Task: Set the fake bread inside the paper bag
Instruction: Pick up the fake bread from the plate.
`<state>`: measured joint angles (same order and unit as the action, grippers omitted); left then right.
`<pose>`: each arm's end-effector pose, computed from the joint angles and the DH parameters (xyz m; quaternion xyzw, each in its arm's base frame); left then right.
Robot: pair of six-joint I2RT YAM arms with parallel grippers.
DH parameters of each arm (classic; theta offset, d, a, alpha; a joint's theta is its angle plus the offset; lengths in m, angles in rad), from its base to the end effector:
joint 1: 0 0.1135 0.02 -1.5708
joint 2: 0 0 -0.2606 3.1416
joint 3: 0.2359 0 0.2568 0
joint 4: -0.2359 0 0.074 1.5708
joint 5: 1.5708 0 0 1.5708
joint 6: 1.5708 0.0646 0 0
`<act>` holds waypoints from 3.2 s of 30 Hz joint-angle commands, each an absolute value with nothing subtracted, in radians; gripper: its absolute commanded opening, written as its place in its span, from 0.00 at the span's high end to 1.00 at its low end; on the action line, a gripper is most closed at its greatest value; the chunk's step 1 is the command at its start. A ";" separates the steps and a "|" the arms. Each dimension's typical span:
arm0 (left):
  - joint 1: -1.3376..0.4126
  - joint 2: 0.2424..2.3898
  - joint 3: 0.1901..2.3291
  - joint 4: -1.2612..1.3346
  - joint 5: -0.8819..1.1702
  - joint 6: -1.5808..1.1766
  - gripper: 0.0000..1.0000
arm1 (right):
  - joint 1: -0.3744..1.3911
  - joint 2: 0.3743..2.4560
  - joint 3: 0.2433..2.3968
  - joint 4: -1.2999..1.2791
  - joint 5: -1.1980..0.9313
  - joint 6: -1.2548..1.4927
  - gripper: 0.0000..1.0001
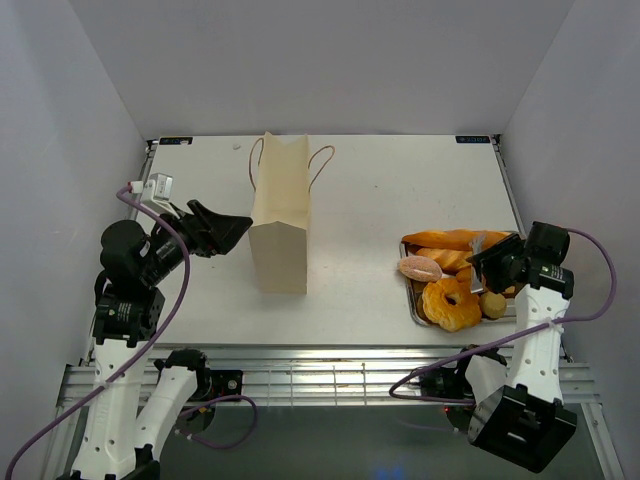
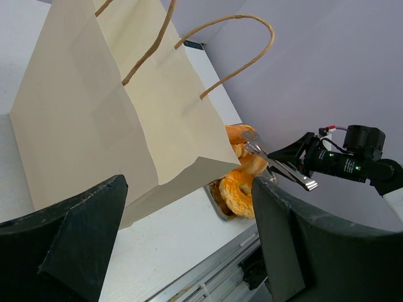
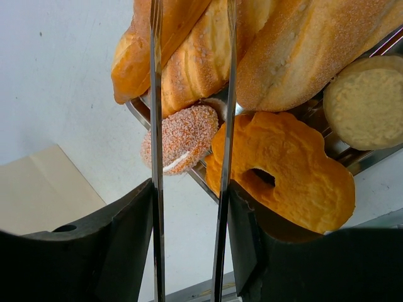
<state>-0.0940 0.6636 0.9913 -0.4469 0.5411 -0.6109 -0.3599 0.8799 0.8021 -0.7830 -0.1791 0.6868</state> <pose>0.1564 -0.0482 0.3958 -0.0127 0.7422 -0.4084 0.5313 0.1886 -0.0587 0.2504 0.4398 0.8244 0.1391 0.3279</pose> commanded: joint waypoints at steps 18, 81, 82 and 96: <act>-0.094 0.649 0.973 -0.420 0.561 -0.621 0.10 | -0.423 0.913 0.779 -0.684 -0.313 0.706 0.47; -0.094 0.650 0.971 -0.425 0.557 -0.617 0.10 | -0.451 0.868 0.733 -0.601 -0.365 0.815 0.89; -0.092 0.650 0.971 -0.425 0.558 -0.617 0.10 | -0.451 0.870 0.742 -0.607 -0.371 0.810 0.89; -0.092 0.663 1.002 -0.416 0.561 -0.621 0.10 | -0.453 0.926 0.739 -0.620 -0.463 0.873 0.60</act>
